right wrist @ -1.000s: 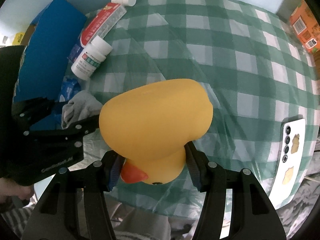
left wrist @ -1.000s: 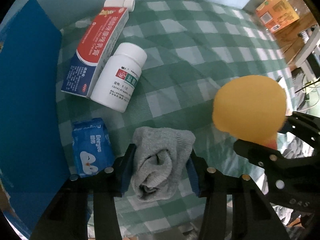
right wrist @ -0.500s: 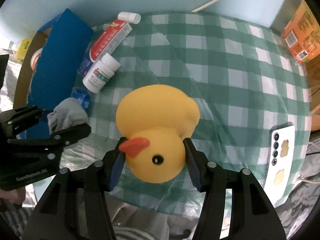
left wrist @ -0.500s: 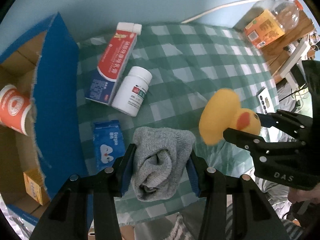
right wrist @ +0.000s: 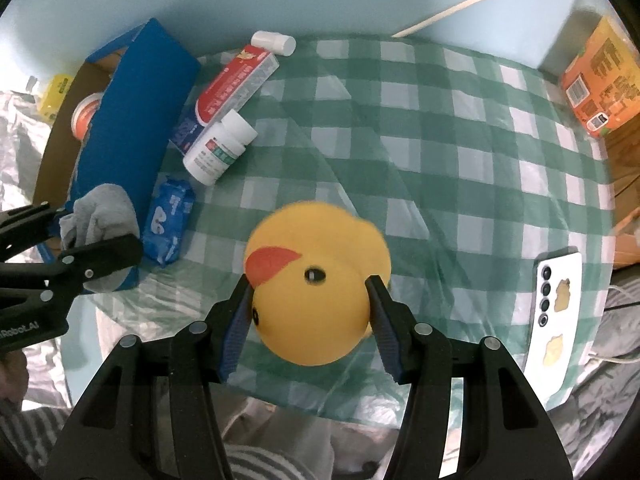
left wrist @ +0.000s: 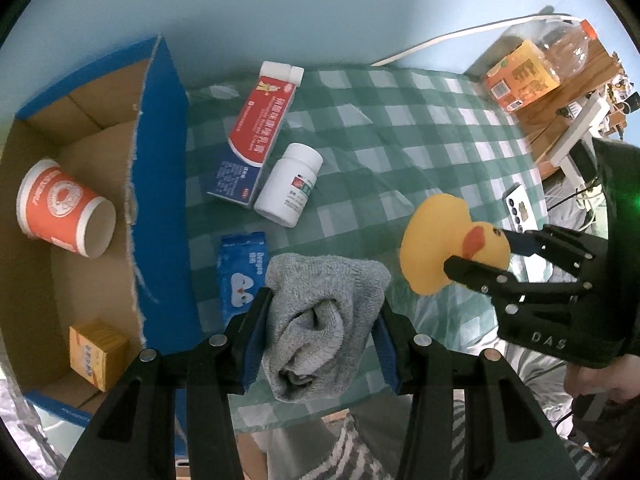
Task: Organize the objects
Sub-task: 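Lift and carry the duck and sock over the cardboard box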
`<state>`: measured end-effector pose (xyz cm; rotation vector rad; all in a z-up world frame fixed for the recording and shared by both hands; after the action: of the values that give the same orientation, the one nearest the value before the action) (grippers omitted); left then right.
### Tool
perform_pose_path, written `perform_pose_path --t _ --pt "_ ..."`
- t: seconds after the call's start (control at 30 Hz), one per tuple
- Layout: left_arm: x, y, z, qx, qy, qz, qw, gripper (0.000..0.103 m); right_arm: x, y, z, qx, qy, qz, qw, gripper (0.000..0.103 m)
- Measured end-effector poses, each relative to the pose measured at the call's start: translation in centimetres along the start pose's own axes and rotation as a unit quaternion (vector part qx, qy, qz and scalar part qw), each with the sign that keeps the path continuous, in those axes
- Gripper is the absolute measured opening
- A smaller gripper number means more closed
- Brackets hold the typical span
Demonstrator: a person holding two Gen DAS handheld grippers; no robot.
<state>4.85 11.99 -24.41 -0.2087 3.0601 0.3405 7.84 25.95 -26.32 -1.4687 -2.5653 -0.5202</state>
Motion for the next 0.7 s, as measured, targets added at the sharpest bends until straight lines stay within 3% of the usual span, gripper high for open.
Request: perform_pose_path --t 0.33,0.7 --pt "1.9 0.7 -3.3 -0.019 0.006 -0.029 0.9994 0.049 1.7 2.1 -2.7 -0.031 -0.002 -0.001 1.0 0.056" --pt "4.9 1.0 -6.4 -0.04 0.007 -0.078 0.9961 0.049 6.3 6.0 -5.9 -0.067 0.019 -0.02 0.997 0.056"
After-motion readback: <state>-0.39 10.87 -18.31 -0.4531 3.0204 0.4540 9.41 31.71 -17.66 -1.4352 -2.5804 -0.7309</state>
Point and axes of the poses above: each gripper's, at about its wrist camera, not at the fingertips, and z roughly the way its jaws point, x to its left, y to its top, the point moved 9 cm from there along z, roughly the way its jaws point, and after that the axes turned 6 degrees about -x, right-handed, at the moved point
